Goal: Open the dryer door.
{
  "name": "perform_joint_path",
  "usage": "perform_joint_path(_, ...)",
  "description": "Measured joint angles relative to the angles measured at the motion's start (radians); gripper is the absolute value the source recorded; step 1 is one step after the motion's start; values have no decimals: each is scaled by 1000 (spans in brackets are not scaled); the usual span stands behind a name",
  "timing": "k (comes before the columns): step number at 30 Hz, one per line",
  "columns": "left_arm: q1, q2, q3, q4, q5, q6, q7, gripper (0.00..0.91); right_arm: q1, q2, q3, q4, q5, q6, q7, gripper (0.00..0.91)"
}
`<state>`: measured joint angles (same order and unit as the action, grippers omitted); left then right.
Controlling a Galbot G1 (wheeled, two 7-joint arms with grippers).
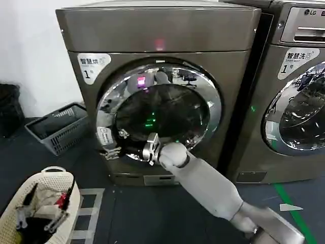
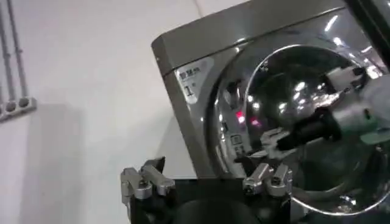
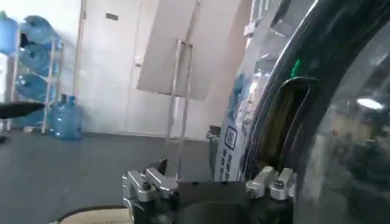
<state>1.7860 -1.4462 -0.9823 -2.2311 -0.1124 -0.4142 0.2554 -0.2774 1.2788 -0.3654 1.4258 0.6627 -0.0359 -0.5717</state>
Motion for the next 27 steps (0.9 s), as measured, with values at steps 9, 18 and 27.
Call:
perform_joint_path(9, -65, 78, 6, 49, 0, 38, 25, 907, -44, -91, 26, 130, 42, -3, -87, 907)
perform_joint_path(18, -158, 174, 41, 75, -31, 90, 52, 907, -89, -180, 68, 244, 78, -8, -146, 907)
perform_joint_path(27, -238, 257, 103, 120, -29, 102, 58, 907, -153, -285, 123, 388, 114, -10, -179, 907)
